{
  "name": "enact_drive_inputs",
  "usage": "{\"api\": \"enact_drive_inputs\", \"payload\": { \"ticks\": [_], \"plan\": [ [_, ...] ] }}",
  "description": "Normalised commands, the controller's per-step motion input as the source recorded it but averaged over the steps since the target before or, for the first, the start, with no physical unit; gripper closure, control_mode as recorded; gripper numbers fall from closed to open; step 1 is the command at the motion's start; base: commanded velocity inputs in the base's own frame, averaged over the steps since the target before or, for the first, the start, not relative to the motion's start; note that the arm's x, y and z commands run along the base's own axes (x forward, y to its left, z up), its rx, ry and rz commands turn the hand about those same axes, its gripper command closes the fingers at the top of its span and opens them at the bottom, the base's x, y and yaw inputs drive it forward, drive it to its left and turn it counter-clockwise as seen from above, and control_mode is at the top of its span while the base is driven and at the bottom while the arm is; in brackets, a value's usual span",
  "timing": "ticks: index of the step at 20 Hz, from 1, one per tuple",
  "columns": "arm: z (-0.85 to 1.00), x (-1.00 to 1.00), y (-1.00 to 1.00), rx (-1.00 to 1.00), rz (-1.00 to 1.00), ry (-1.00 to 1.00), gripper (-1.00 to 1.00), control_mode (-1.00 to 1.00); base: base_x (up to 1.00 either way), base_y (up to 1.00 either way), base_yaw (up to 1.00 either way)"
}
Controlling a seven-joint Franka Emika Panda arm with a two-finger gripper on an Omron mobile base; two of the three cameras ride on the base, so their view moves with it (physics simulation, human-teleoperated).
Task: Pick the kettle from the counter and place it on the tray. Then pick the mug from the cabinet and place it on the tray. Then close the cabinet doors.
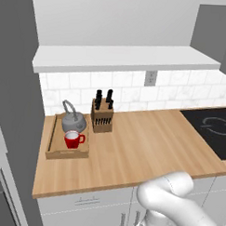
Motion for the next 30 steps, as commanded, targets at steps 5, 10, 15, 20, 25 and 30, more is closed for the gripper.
{"api": "enact_drive_inputs", "payload": {
  "ticks": [5,10,15,20,25,30],
  "plan": [
    [0.32,-0.11,-0.14,-0.14,0.00,-0.18,-1.00,-1.00,0.00,0.00,0.00],
    [0.34,-0.10,0.01,-0.30,0.01,-0.15,-1.00,-1.00,0.00,0.00,0.00],
    [0.38,-0.07,0.10,-0.40,0.06,-0.14,-1.00,-1.00,0.00,0.00,0.00],
    [0.41,-0.01,0.20,-0.43,0.06,-0.16,-1.00,-1.00,0.00,0.00,0.00],
    [0.20,-0.01,0.38,-0.43,0.01,-0.15,-1.00,-1.00,0.00,0.00,0.00],
    [-0.06,0.00,0.77,-0.36,-0.08,-0.09,-1.00,-1.00,0.00,0.00,0.00]
  ]
}}
